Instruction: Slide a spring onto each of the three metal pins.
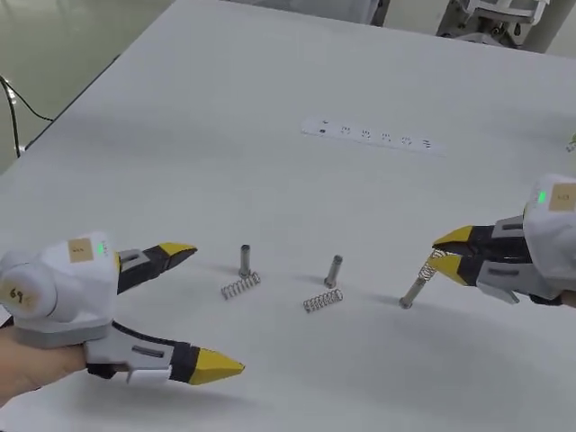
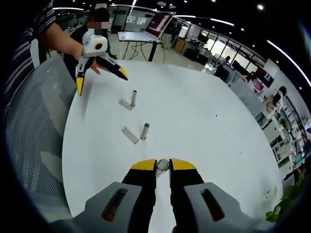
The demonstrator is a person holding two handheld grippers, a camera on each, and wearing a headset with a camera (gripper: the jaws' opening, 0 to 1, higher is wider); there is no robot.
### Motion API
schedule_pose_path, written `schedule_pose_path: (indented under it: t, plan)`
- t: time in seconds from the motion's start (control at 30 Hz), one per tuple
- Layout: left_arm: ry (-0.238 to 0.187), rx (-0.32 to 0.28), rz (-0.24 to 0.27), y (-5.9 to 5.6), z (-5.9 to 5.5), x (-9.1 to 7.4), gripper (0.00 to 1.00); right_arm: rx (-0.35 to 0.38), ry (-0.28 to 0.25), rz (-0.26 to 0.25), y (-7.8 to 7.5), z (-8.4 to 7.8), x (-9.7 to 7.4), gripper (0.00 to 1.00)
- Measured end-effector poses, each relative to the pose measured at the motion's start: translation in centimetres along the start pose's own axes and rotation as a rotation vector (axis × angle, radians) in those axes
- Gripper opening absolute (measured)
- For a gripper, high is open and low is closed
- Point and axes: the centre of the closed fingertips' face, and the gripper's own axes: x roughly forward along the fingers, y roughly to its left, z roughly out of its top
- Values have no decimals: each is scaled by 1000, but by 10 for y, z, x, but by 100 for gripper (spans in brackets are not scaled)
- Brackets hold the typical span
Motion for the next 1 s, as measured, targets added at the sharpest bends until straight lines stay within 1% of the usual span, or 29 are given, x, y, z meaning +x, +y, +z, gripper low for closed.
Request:
schedule_pose_path:
  t: [0.2,0.47,0.63,1.0]
  plan:
    - [1,2,6,1,-1,-2,98,17,10,-1,-1,-6,4,7]
    - [0,0,11,2,-1,-4,98,35,12,0,-2,-9,8,7]
    - [-8,-1,10,2,1,-3,98,42,11,-3,-3,-10,9,7]
    - [-18,-6,12,2,5,-4,98,58,16,0,-1,-13,11,7]
